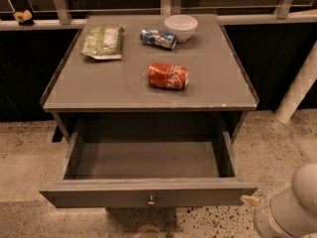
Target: Close top drawer
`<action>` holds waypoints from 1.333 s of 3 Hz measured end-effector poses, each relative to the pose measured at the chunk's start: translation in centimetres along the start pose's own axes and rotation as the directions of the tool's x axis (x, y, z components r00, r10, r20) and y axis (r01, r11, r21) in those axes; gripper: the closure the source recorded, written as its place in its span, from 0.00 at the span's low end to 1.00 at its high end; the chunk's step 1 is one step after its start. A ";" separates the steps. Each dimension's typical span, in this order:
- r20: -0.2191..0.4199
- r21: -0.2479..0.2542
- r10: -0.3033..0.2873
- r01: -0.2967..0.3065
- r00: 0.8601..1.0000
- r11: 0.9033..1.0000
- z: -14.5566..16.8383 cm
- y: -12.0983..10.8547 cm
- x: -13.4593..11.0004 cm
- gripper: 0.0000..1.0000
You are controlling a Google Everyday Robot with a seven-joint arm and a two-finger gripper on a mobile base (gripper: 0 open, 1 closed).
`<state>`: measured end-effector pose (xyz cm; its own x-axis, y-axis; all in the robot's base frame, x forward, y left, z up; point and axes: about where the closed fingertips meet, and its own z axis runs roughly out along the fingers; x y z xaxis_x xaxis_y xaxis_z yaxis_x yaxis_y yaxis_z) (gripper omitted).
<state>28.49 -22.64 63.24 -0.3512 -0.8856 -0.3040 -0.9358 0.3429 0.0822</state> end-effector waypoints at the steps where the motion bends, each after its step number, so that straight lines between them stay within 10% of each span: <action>1: -0.014 -0.044 -0.019 0.019 1.000 0.999 3.1 -0.6 -0.9 0.00; 2: -0.022 -0.001 0.032 -0.032 0.999 0.999 4.5 -2.7 -1.2 0.00; 4: 0.064 0.180 0.242 -0.250 0.968 0.951 2.9 -9.8 -0.7 0.00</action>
Offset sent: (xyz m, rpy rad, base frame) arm 0.0632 0.0139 -0.0596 -0.0418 -0.0141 -0.1374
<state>38.04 -24.50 59.92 -0.5648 -0.7541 -0.3353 -0.7967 0.6041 -0.0167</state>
